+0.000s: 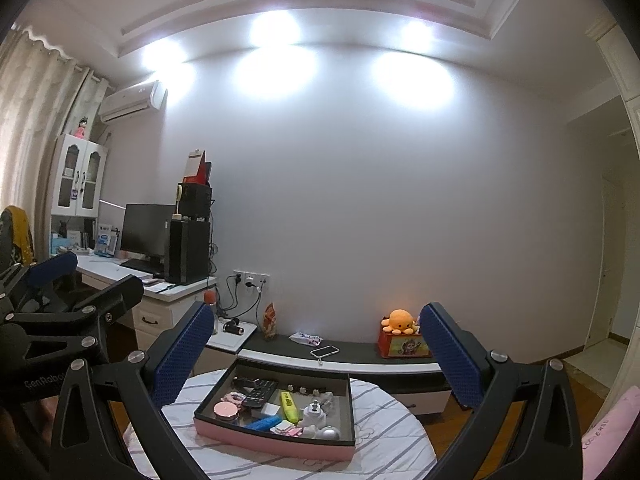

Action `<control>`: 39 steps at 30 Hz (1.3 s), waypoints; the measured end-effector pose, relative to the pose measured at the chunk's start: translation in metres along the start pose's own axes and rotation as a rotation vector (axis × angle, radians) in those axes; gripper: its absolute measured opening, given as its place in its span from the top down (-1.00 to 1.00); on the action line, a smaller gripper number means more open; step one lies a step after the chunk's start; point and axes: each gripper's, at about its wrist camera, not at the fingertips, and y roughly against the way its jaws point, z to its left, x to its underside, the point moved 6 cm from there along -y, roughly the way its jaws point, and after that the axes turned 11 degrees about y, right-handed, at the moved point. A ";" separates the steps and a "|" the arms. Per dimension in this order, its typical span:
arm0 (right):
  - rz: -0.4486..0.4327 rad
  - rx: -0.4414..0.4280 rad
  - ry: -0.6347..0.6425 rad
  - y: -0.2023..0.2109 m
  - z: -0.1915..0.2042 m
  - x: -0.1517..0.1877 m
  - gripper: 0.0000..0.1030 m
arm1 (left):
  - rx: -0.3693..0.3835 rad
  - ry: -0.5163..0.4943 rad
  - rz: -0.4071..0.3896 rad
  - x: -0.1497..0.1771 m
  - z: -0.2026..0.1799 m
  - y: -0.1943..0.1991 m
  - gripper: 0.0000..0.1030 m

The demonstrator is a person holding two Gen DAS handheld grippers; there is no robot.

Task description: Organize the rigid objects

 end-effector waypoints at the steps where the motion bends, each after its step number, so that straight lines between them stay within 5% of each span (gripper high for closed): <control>1: -0.005 0.003 0.001 0.000 -0.001 0.001 -1.00 | -0.001 -0.001 -0.002 0.000 0.000 0.000 -1.00; 15: -0.057 0.006 -0.012 0.000 0.000 0.005 -1.00 | -0.005 -0.007 -0.026 0.004 0.002 -0.001 -1.00; 39: -0.027 -0.010 -0.026 -0.005 0.001 0.013 -1.00 | -0.024 -0.023 0.005 0.008 0.000 -0.004 -0.99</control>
